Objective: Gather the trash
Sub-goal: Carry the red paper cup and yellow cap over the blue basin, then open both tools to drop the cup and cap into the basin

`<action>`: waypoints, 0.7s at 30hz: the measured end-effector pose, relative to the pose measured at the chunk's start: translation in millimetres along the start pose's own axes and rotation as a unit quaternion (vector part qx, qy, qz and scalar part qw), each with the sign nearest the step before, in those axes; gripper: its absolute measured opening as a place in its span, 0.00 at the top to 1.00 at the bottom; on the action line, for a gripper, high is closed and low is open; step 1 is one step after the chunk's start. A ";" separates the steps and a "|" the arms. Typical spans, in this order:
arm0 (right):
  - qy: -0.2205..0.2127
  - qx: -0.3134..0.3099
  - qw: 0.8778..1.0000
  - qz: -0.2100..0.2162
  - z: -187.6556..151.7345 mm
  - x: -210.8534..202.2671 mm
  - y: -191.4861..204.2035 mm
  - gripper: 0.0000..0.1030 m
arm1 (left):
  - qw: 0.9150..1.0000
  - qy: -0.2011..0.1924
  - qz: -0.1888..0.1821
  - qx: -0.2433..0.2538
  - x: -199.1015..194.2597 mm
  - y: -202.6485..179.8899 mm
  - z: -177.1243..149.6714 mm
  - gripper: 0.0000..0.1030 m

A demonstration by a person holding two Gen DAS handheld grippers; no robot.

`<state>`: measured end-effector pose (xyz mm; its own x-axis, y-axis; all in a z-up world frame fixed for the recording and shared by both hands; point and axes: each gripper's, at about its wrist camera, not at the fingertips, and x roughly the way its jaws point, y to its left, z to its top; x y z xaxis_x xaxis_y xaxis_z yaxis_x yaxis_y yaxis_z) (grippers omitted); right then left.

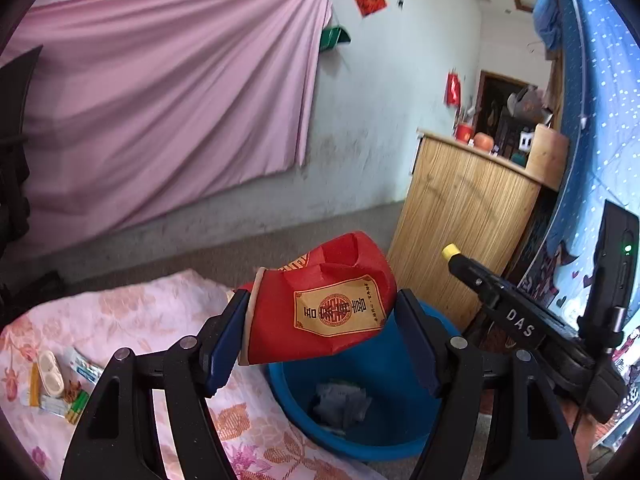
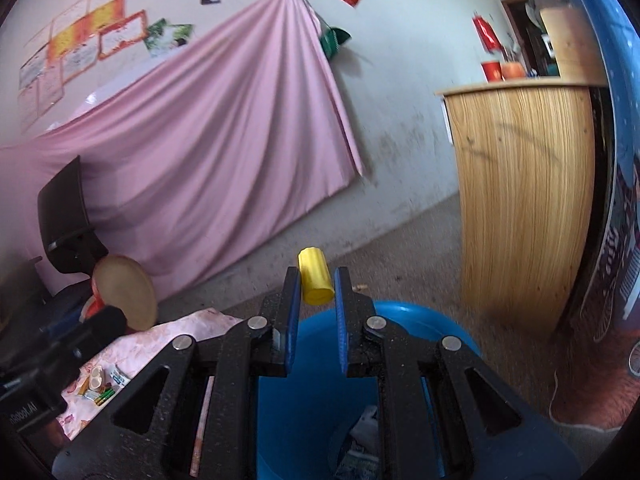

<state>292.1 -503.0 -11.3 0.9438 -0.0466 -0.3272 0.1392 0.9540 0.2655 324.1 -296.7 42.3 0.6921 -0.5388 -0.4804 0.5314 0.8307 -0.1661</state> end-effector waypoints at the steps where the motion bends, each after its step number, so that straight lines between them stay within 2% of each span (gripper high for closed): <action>1: 0.005 0.004 1.000 -0.003 -1.0 2.3 -2.2 0.55 | 1.000 0.008 -0.002 0.000 2.9 0.5 0.9 0.35; 12: 0.043 0.017 0.999 -0.016 -3.2 20.6 -11.3 0.55 | 0.998 0.053 -0.003 -0.016 20.5 6.5 -3.4 0.34; 21: 0.053 0.019 0.998 -0.014 -3.8 26.0 -13.3 0.54 | 0.999 0.045 0.006 -0.031 19.2 13.2 -2.7 0.33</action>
<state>313.6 -515.9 -26.7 0.9025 -0.0390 -0.4288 0.1776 0.9410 0.2882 343.1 -295.7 28.6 0.6501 -0.5171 -0.5568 0.4904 0.8452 -0.2123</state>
